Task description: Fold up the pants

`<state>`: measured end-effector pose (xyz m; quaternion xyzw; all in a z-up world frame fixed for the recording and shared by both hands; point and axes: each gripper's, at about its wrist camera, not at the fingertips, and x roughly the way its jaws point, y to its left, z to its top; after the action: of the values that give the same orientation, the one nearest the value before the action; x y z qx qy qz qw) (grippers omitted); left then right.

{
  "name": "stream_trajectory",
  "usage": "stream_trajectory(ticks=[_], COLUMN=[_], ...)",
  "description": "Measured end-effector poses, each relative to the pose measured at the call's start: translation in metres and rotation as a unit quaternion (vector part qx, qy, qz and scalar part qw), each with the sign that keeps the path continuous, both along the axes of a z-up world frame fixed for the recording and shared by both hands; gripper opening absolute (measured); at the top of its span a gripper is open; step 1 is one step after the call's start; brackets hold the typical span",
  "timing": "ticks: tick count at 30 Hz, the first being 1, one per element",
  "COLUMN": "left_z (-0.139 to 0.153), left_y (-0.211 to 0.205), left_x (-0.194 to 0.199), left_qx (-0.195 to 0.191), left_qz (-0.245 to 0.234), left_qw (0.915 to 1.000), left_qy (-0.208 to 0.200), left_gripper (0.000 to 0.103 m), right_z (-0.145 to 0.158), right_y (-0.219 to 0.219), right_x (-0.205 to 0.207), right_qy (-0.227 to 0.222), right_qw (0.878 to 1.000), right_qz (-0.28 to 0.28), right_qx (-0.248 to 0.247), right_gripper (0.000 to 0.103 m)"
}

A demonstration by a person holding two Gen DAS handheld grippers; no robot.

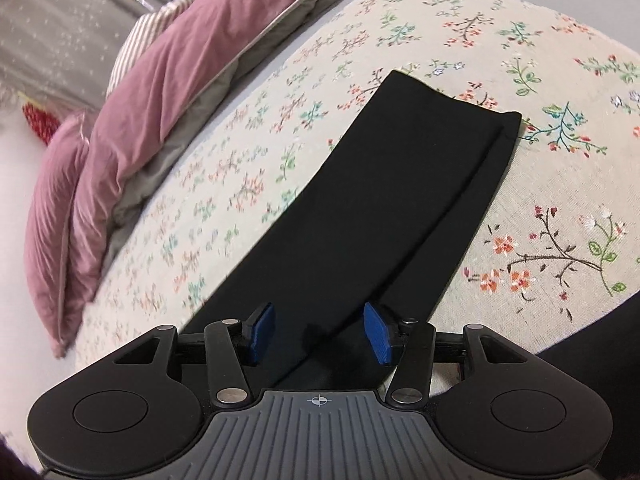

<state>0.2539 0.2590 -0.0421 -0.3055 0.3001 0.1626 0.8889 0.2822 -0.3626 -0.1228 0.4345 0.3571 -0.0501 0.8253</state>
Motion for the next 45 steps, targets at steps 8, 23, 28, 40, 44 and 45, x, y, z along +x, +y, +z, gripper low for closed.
stream_trajectory(ticks=[8, 23, 28, 40, 44, 45], left_z=[-0.009, 0.042, 0.053, 0.012, -0.002, -0.004], left_y=[0.019, 0.02, 0.028, 0.055, 0.066, 0.069], left_x=[-0.001, -0.047, -0.082, -0.153, -0.161, -0.164], left_qx=[-0.045, -0.001, 0.008, 0.004, -0.023, -0.034], left_qz=[0.037, -0.015, -0.04, -0.082, -0.086, -0.086], left_qw=[0.9983, 0.9995, 0.999, 0.9948, 0.9931, 0.9927], left_qy=[-0.011, -0.026, -0.017, 0.061, 0.078, 0.077], left_gripper=[0.038, 0.018, 0.018, 0.018, 0.019, 0.019], right_z=[-0.01, 0.086, 0.115, 0.071, 0.043, 0.038], right_y=[-0.013, 0.003, 0.014, 0.048, 0.049, 0.049], right_x=[0.009, -0.047, -0.099, -0.209, -0.226, -0.23], right_qy=[-0.04, -0.093, -0.093, -0.018, 0.014, 0.021], right_qw=[0.996, 0.984, 0.978, 0.977, 0.981, 0.981], right_qz=[-0.074, -0.087, -0.09, -0.068, -0.073, -0.074], right_qx=[0.015, -0.124, -0.164, -0.2, -0.18, -0.177], right_gripper=[0.043, 0.0, 0.0, 0.0, 0.0, 0.0])
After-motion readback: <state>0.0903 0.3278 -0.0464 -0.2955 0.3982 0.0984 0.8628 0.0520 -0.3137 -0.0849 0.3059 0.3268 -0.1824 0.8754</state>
